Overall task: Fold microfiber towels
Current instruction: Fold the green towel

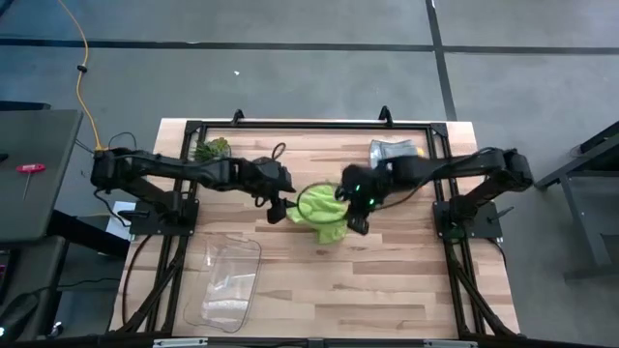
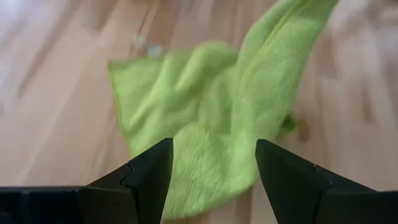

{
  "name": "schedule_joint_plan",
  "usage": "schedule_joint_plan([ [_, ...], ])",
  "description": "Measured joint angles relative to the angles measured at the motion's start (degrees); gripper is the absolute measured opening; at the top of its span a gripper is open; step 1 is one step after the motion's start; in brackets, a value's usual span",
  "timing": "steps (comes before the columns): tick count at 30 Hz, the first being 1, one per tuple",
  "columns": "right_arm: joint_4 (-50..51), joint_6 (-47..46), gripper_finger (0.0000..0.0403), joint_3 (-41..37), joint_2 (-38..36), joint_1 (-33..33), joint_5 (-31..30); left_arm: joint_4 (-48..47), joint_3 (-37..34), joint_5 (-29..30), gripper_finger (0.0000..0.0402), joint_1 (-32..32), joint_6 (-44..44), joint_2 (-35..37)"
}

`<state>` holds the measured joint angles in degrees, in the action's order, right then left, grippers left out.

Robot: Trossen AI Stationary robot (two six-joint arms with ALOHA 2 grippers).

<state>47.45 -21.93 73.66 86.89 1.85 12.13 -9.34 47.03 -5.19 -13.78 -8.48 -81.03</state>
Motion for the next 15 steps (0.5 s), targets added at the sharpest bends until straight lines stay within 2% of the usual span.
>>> schedule_joint_plan([
  [8, -5.88, -5.11, 0.0000, -4.61, 7.22, 5.99, -7.44, 2.71, -0.49, 0.77, 0.0220, 0.03, -0.76, -9.68],
  [15, -10.63, -5.01, 0.0000, -4.84, 12.06, 8.06, -8.55, 8.13, -0.49, 1.13, 0.0220, 0.33, -1.37, -15.32],
])
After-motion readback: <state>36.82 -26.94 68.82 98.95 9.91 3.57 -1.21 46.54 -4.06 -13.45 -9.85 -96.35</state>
